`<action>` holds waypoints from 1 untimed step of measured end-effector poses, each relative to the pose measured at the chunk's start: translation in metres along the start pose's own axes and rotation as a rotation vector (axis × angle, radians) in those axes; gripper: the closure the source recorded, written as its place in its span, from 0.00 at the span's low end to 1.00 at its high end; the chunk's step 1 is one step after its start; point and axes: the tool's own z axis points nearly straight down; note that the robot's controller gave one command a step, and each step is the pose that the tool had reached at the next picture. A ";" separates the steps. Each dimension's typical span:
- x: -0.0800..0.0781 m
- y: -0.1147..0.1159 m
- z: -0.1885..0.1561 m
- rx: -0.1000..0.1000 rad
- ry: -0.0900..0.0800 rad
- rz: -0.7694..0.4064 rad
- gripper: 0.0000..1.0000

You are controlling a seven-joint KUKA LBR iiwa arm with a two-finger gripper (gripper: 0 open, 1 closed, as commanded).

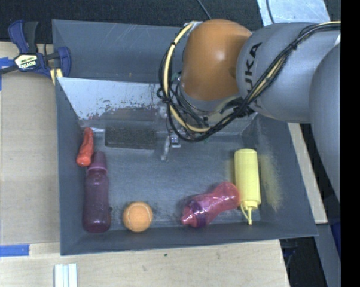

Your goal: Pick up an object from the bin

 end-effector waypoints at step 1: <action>-0.019 0.014 0.093 -0.002 -0.007 -0.094 0.00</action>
Offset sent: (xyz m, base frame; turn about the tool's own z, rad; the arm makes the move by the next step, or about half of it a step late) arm 0.0162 0.0166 -0.0282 0.1075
